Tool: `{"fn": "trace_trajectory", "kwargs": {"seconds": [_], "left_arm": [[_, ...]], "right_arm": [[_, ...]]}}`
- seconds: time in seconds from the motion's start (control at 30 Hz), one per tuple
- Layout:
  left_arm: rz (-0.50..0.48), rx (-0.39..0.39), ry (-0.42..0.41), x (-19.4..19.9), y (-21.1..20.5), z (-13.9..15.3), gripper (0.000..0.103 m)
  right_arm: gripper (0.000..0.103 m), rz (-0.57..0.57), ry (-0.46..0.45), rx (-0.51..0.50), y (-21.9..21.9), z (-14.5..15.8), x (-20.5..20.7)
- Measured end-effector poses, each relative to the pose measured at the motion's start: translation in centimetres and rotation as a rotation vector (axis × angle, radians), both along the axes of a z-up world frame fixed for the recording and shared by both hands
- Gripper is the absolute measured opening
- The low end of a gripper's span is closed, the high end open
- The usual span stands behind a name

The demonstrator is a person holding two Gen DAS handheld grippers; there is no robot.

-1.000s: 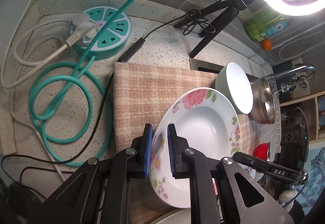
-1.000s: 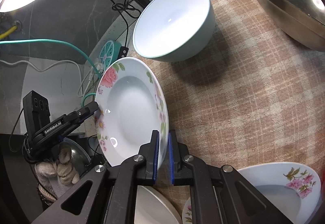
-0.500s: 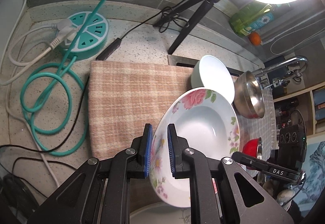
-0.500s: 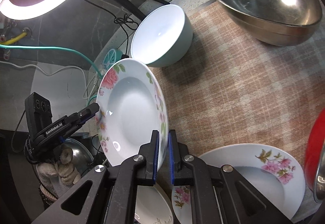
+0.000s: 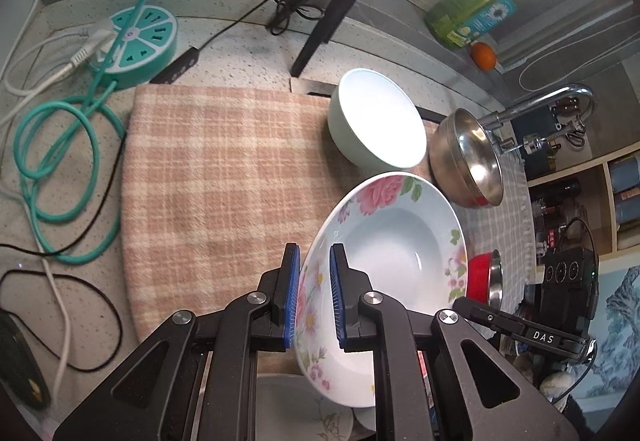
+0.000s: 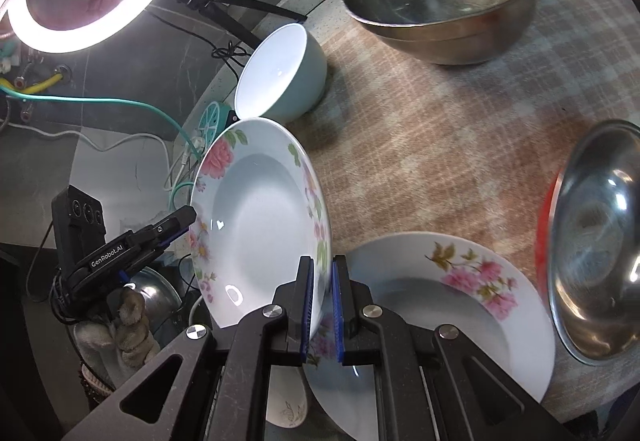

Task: Organize plates and bowls
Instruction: 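Lift the rose plate and carry it over the pink-flowered plate with both grippers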

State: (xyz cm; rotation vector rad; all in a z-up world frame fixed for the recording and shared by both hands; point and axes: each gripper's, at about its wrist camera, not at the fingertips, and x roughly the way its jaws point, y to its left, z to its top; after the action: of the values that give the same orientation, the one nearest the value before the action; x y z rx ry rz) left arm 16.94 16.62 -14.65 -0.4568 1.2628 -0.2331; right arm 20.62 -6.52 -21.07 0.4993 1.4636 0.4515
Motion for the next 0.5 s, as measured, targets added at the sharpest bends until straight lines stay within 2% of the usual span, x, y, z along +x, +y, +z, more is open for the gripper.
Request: {"fn": "trace_trajectory", "kwargs": {"seconds": [0.5], "left_arm": [[0.001, -0.019, -0.002, -3.9, -3.4, -0.5, 0.013]], "right_arm": [[0.008, 0.007, -0.028, -0.010, -3.5, 1.1, -2.7]]}}
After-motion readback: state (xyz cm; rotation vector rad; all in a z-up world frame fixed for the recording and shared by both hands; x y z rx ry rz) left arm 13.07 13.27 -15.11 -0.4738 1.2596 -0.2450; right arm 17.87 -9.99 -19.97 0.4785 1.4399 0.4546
